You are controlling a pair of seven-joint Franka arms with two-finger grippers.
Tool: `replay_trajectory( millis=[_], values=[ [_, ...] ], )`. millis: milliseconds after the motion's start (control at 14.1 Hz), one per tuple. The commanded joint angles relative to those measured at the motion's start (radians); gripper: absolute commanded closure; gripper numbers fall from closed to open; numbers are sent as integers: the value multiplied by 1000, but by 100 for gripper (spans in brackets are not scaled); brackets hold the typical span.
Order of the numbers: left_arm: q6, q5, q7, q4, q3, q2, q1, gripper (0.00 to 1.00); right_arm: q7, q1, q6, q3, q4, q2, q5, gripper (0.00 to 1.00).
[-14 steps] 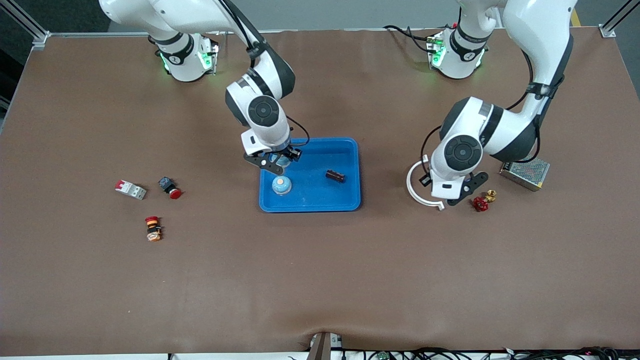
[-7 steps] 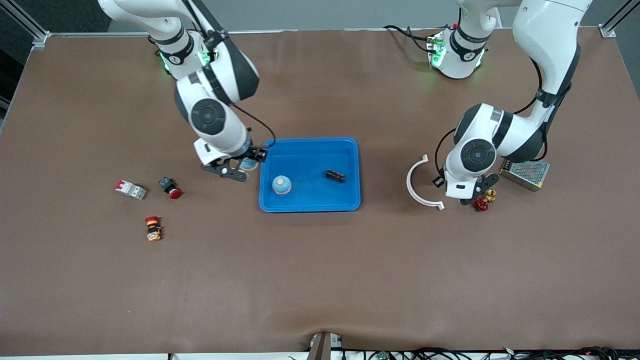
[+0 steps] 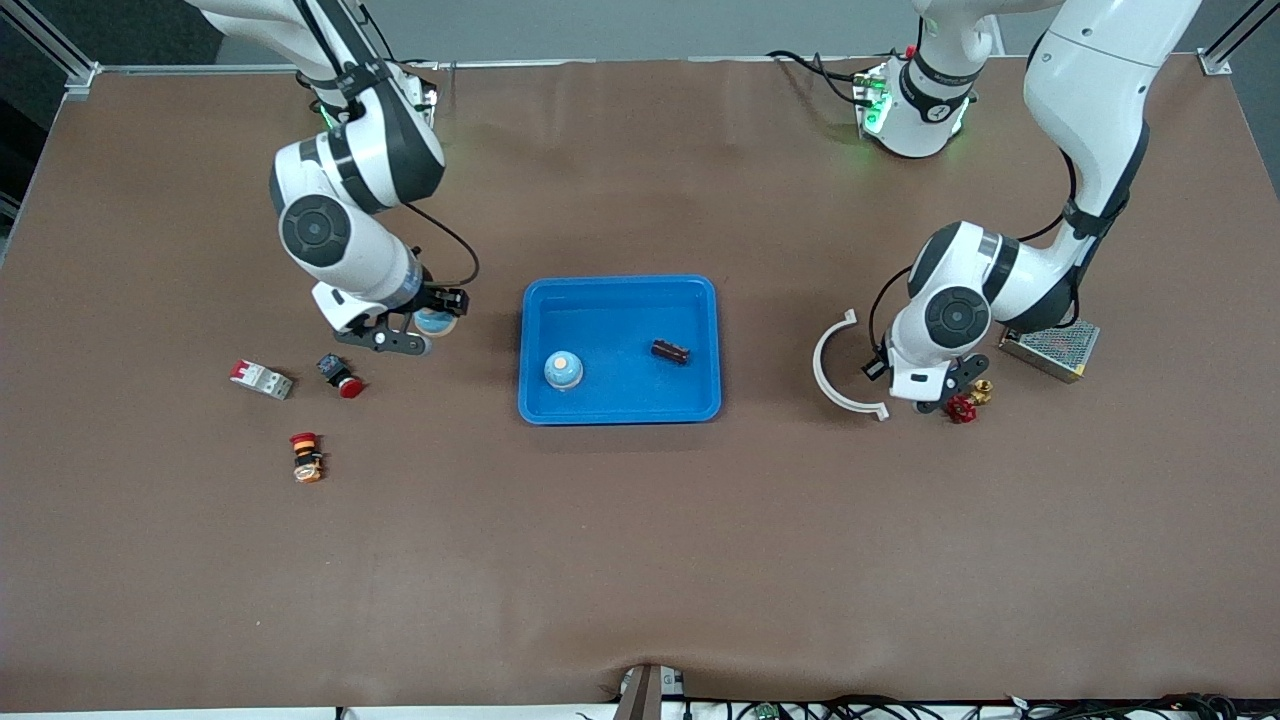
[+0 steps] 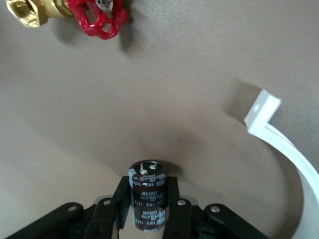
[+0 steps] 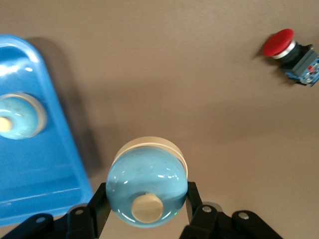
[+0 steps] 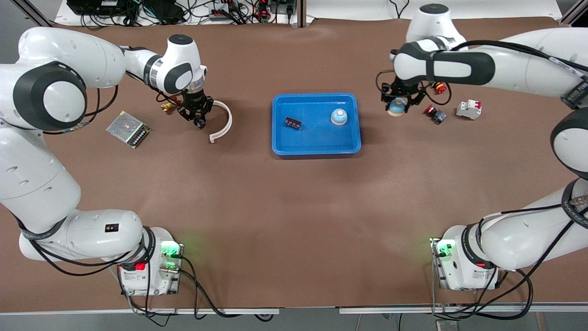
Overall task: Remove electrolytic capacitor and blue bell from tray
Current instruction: 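Carry the capacitor beside the white arc while the right gripper carries the bell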
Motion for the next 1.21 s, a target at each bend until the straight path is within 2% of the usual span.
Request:
replay_trajectory(
  millis=[0,71,142,426,710,923,1135],
  values=[
    [17,18,8,-2,-6,4,14,52,-125,-84,54,14,-127,-87,14,100],
    [16,20,8,0,-6,4,14,12,-169,-108,60,13,-147,-97,14,100],
    [16,18,7,1,-6,4,12,0,-206,-131,74,13,-170,-106,14,100],
    [-51,17,-7,25,-14,-48,4,0,-352,-231,109,13,-244,-130,-1,100],
    [-177,-25,-64,146,-97,-62,3,0,-471,-348,175,13,-295,-134,-74,100],
    [-187,-34,-186,203,-161,-48,-9,0,-556,-407,206,11,-309,-127,-104,100],
    [-185,-45,-303,260,-212,-4,-49,0,-574,-464,215,13,-308,-126,-183,100]
  ],
)
